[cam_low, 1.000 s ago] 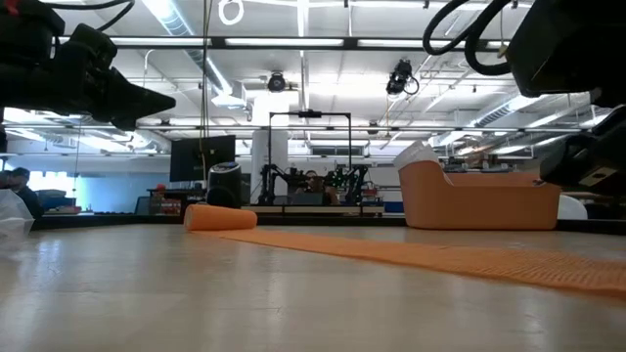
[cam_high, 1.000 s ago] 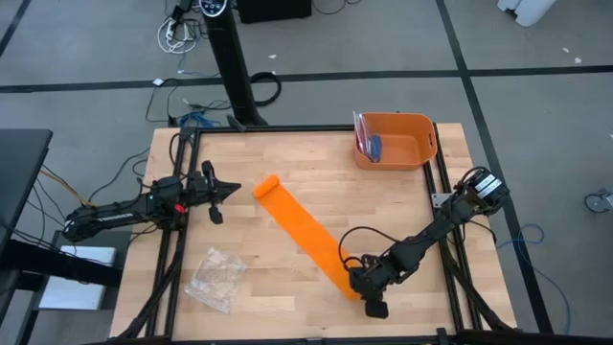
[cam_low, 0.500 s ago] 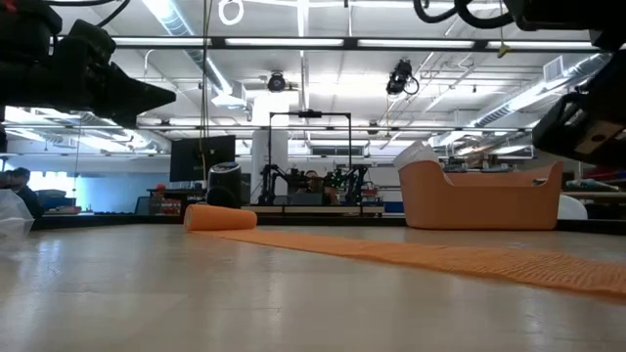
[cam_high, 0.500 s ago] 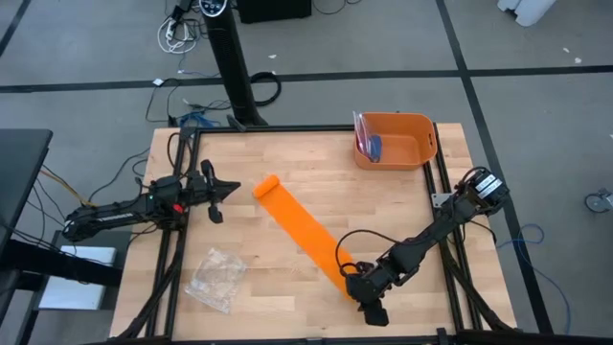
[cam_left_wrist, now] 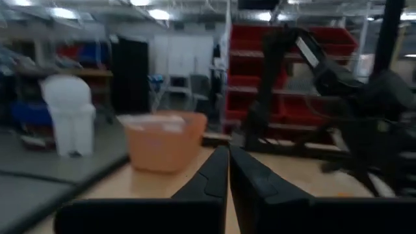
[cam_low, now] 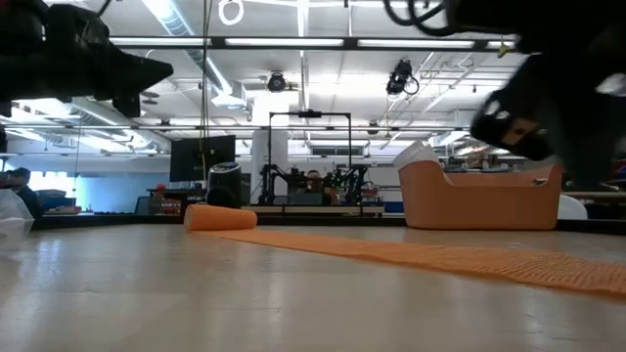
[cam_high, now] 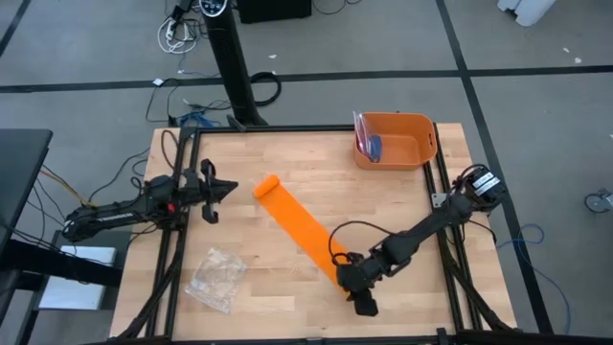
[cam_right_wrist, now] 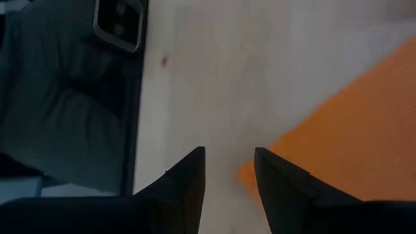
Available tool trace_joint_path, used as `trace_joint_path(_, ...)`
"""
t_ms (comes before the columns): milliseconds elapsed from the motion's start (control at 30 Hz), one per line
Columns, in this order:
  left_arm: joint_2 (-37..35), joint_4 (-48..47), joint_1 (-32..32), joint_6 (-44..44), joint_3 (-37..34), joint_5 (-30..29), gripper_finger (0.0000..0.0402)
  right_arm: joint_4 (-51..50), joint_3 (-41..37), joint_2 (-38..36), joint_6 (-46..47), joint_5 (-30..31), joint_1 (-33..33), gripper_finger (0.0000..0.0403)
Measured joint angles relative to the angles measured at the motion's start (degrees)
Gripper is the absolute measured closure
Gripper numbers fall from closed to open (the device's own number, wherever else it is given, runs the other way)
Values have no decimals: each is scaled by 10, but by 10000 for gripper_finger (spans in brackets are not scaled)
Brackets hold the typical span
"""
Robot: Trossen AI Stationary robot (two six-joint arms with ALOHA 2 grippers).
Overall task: Roll bandage
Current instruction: Roll the orange bandage
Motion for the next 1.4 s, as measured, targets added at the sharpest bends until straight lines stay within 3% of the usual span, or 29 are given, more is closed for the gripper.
trace_joint_path(200, 54, -62, 0, 18, 0, 11, 325, 4, 0, -5, -82, -21, -67, 264)
trace_joint_path(300, 97, -90, 0, 43, 0, -20, 310, 4, 0, -24, -125, -32, -103, 263)
trace_joint_path(467, 178, -109, 0, 46, 0, -103, 307, -4, 0, -77, -197, -32, -159, 264)
trace_joint_path(667, 284, -103, 0, 48, 0, -126, 307, -13, 0, -123, -273, -21, -207, 263)
trace_joint_path(967, 423, 40, 0, 69, 0, -139, 305, -12, 0, -133, -338, -10, -239, 262)
trace_joint_path(1400, 583, 121, 1, 60, 24, -169, 265, -11, 0, -135, -367, -10, -243, 264)
